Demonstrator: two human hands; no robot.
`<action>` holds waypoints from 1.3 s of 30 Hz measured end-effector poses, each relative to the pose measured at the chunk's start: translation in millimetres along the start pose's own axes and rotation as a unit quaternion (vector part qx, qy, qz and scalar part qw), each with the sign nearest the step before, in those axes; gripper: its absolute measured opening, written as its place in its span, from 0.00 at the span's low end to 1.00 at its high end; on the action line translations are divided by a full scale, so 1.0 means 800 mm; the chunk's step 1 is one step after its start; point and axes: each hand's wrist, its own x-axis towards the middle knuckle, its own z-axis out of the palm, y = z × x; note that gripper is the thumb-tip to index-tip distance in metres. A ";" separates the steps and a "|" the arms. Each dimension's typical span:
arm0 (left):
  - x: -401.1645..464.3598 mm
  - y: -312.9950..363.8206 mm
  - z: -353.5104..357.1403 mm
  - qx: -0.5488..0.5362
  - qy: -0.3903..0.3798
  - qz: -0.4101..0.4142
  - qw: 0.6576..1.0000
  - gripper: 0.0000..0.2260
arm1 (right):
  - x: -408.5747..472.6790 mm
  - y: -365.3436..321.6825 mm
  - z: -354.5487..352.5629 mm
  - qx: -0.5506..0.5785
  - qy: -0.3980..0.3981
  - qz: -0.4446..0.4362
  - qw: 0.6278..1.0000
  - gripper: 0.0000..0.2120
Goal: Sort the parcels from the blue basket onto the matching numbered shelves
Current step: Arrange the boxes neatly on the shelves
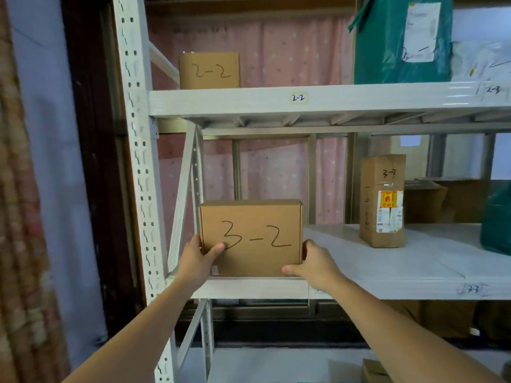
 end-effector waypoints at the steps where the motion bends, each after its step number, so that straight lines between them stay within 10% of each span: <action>1: 0.009 -0.008 0.000 0.025 0.009 -0.007 1.000 0.19 | 0.008 0.002 0.004 -0.023 -0.003 -0.003 1.000 0.29; 10: 0.086 -0.037 0.006 0.165 0.025 -0.023 0.986 0.32 | 0.078 -0.002 0.029 -0.080 -0.025 0.000 0.996 0.30; 20: 0.148 -0.052 0.026 0.115 0.016 -0.050 0.992 0.17 | 0.140 -0.009 0.056 -0.060 -0.012 0.031 0.998 0.31; 39: 0.215 -0.112 0.037 0.151 0.001 -0.051 0.987 0.22 | 0.187 -0.014 0.079 -0.031 0.013 0.072 0.997 0.32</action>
